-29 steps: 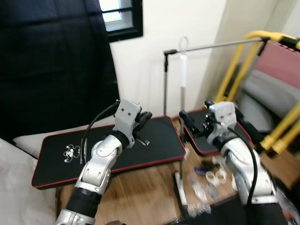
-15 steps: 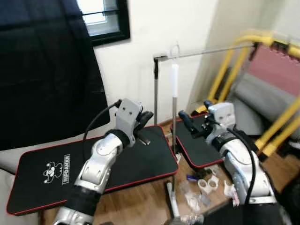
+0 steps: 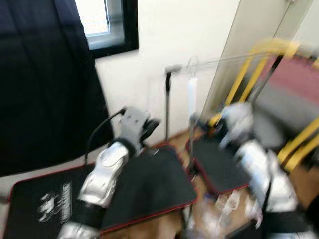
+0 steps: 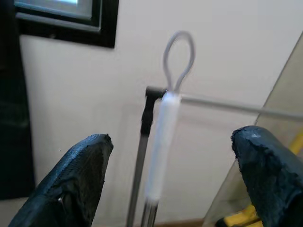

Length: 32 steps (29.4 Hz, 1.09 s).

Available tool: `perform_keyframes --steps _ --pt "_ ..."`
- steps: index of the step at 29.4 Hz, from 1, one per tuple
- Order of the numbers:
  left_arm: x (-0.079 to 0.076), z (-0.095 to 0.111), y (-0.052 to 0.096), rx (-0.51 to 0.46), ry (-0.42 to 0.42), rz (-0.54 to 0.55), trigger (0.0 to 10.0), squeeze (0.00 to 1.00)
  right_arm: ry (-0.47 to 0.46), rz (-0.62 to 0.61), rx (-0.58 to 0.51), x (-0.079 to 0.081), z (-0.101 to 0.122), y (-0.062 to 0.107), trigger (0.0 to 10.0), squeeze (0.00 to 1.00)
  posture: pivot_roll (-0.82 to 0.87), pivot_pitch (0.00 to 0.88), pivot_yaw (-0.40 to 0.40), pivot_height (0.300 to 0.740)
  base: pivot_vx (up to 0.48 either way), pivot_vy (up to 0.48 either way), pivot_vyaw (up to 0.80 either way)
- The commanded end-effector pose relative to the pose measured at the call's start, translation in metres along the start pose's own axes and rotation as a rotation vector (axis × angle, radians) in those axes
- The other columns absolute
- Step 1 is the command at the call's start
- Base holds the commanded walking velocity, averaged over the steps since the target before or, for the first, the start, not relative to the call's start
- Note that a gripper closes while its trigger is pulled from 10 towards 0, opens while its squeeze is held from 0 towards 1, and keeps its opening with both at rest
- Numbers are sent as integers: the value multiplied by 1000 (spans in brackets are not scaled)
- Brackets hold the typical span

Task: Sweep floor

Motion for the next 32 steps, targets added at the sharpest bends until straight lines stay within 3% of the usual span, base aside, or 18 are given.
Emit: perform_keyframes --steps 1,6,9,16,20,22,25,26,32 --pt "0 -2 4 20 -7 -5 10000 0 -4 -14 31 -3 -3 -2 10000 0 -184 52 -127 740 0 0 0" --pt "-4 1 11 13 -7 -13 10000 0 -16 -41 44 -14 0 -9 10000 0 -176 94 -133 740 0 0 0" --pt "-9 8 22 -2 15 -22 10000 0 -63 -86 91 -32 1 -22 10000 0 -162 159 -142 740 0 0 0" --pt "-23 17 39 -2 43 -69 10000 0 -65 -120 135 -46 -8 -31 10000 0 -127 259 -143 740 0 0 0" --pt "-29 17 44 9 43 -92 10000 0 -88 -112 135 -46 -10 -37 10000 0 -123 276 -141 740 0 0 0" --pt "-35 20 52 19 50 -114 10000 0 -120 -79 121 -41 -9 -48 10000 0 -105 320 -137 740 0 0 0" --pt "-38 21 56 24 56 -121 10000 0 -122 -70 115 -39 -7 -53 10000 0 -102 324 -137 740 0 0 0" --pt "-43 23 63 34 64 -130 10000 0 -105 -62 102 -38 -1 -63 10000 0 -89 346 -138 740 0 0 0" --pt "-47 26 70 49 76 -126 10000 0 -101 -43 85 -33 7 -73 10000 0 -81 368 -146 740 0 0 0"
Point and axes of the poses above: a point about 5 cm out from each wrist's last joint towards the gripper, its own y axis pointing back from the gripper into the wrist, its own z axis along the axis of the wrist's last joint, x = y × z, the point moved 1 cm from there along -y, pointing out of the wrist towards the gripper, and after that the axes turned 8 degrees about y, right-handed, at the moved point
